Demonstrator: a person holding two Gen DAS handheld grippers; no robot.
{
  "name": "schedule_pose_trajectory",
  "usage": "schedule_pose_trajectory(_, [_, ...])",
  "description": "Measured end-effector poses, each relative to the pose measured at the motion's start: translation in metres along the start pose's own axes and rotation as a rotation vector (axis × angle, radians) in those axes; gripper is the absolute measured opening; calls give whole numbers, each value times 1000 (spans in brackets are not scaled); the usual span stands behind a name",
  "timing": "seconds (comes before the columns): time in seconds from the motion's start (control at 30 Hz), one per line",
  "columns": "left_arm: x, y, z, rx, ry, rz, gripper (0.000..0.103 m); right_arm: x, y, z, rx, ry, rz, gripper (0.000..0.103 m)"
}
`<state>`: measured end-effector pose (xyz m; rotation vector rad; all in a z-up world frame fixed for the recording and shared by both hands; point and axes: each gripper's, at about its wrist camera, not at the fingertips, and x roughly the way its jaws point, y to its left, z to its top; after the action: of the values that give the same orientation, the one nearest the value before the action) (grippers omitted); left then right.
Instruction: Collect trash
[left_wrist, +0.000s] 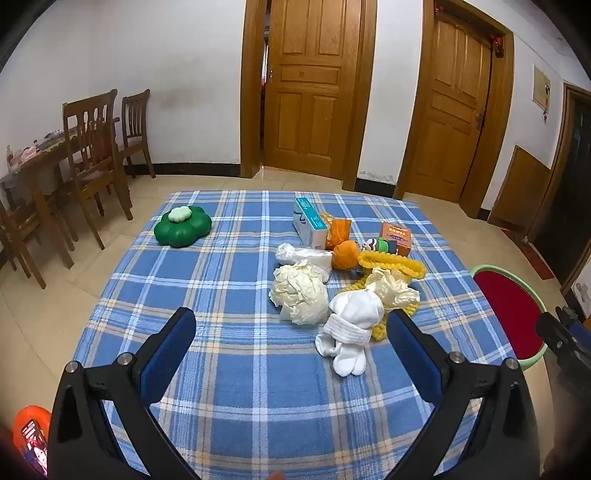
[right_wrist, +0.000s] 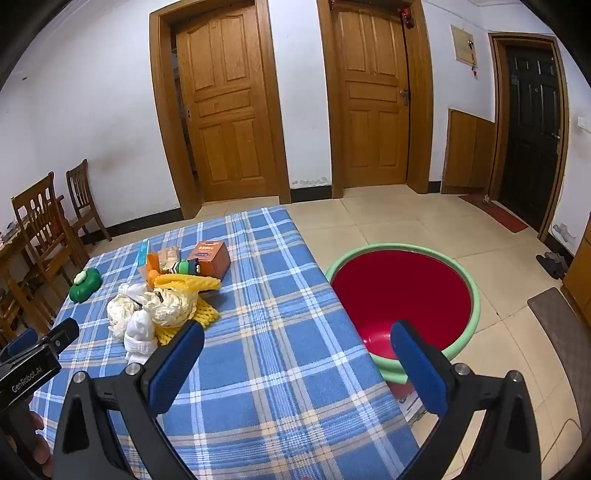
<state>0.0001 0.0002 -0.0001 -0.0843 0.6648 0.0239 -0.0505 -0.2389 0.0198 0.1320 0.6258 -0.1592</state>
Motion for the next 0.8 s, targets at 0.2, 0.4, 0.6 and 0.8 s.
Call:
schedule_pose_trajectory(0.2, [-1, 0, 0, 0, -5, -7, 101, 1, -2, 1, -5, 2, 2, 103])
schedule_pose_trajectory(0.4, [-4, 3, 0, -1, -10, -1, 101, 0, 0, 1, -10, -4, -4, 103])
schedule_pose_trajectory(0.6, [-6, 3, 1, -1, -10, 4, 101, 0, 0, 1, -12, -3, -4, 103])
schedule_pose_trajectory(0.8, [-9, 5, 0, -13, -10, 12, 101, 0, 1, 1, -12, -5, -5, 103])
